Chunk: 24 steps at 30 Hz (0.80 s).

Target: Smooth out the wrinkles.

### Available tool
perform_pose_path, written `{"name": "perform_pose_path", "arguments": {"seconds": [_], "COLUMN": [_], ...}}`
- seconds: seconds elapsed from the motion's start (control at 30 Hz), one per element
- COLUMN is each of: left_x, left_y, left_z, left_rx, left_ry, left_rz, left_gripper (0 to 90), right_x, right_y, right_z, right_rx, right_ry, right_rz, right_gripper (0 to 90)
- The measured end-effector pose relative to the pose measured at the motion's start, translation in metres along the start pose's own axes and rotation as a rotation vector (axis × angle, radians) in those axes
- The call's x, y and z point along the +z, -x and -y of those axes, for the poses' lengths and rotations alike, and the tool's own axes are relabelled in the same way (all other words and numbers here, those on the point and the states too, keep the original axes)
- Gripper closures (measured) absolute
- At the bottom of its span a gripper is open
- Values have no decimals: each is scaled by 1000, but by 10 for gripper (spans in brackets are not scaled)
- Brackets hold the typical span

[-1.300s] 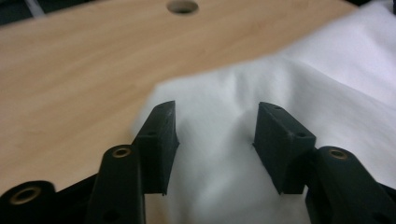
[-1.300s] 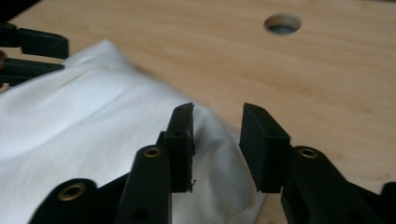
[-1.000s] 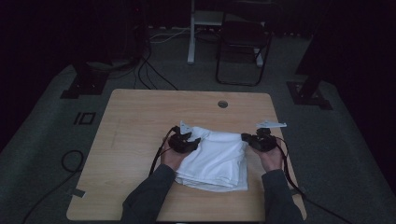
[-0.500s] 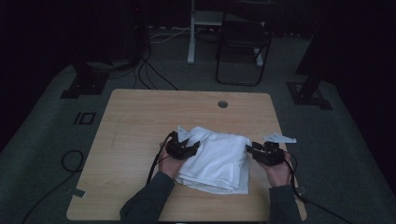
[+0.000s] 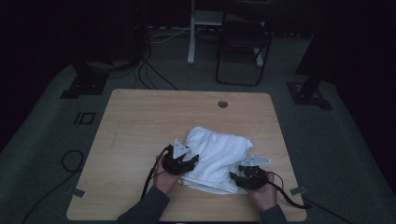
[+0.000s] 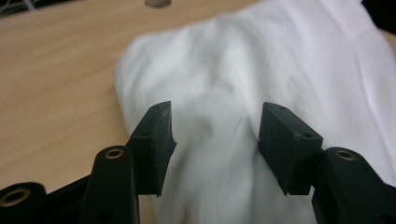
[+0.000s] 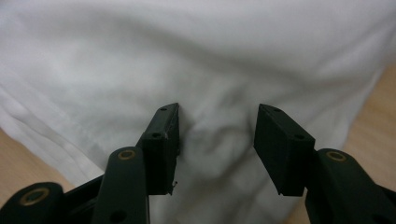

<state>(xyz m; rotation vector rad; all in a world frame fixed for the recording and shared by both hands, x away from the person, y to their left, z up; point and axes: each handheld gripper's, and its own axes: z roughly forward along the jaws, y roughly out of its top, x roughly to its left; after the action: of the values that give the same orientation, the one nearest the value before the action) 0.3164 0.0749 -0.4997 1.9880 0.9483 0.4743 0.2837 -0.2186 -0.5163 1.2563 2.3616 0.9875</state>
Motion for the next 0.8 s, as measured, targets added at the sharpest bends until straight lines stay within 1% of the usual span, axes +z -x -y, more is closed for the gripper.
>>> {"name": "perform_pose_path", "arguments": {"seconds": [0.03, 0.07, 0.1, 0.13, 0.17, 0.2, 0.23, 0.27, 0.3, 0.33, 0.37, 0.4, 0.43, 0.47, 0.5, 0.53, 0.57, 0.6, 0.63, 0.67, 0.7, 0.73, 0.77, 0.8], "left_x": [0, 0, -2, -2, -4, -4, -5, -5, -7, -7, -9, -9, -10, -10, -11, -11, -11, -11, -12, -12, -13, -13, -13, -13], "left_y": [2, 2, 3, 3, 6, 6, 8, 9, 9, 9, 10, 10, 9, 8, 3, 3, -5, -5, -11, -15, -25, -25, -35, -35], "left_z": [5, 5, 8, 8, 12, 12, 14, 15, 17, 17, 19, 19, 19, 19, 19, 19, 19, 19, 19, 19, 19, 19, 19, 19], "left_rx": [-12, -12, -34, -34, -40, -40, -36, -40, -51, -51, -51, -51, -46, -42, -39, -39, -46, -46, -57, -63, -71, -71, -79, -79], "left_ry": [5, 5, 9, 9, 14, 14, 16, 16, 21, 21, 25, 25, 25, 26, 21, 21, 21, 21, 23, 24, 23, 23, 24, 24], "left_rz": [-10, -10, -13, -13, -33, -33, -48, -58, -74, -74, -100, -100, -113, -120, -143, -143, -169, -169, -184, -195, -231, -231, -262, -262], "left_gripper": [451, 451, 451, 451, 451, 451, 451, 451, 451, 450, 450, 450, 450, 450, 449, 449, 449, 449, 449, 449, 449, 449, 449, 449], "right_x": [3, 3, 6, 8, 11, 11, 16, 16, 20, 20, 26, 26, 33, 33, 42, 42, 50, 50, 59, 59, 68, 68, 76, 76], "right_y": [5, 5, 10, 12, 15, 15, 18, 18, 19, 19, 22, 22, 23, 23, 22, 22, 20, 20, 17, 17, 14, 14, 11, 11], "right_z": [7, 7, 10, 11, 11, 11, 9, 9, 5, 5, 0, 0, -8, -8, -17, -17, -25, -25, -34, -34, -43, -43, -50, -50], "right_rx": [16, 16, 22, 25, 35, 35, 35, 35, 33, 33, 34, 34, 25, 25, 13, 13, 19, 19, 17, 17, 16, 16, 14, 14], "right_ry": [-21, -21, -29, -33, -42, -42, -31, -31, -22, -22, -13, -13, -14, -14, -13, -13, -8, -8, -3, -3, 1, 1, 4, 4], "right_rz": [23, 23, 39, 49, 59, 59, 58, 58, 59, 59, 56, 56, 61, 61, 65, 65, 61, 61, 54, 54, 44, 44, 38, 38], "right_gripper": [501, 501, 520, 525, 532, 532, 540, 540, 547, 547, 548, 548, 553, 553, 560, 560, 560, 560, 559, 559, 555, 555, 554, 554]}}
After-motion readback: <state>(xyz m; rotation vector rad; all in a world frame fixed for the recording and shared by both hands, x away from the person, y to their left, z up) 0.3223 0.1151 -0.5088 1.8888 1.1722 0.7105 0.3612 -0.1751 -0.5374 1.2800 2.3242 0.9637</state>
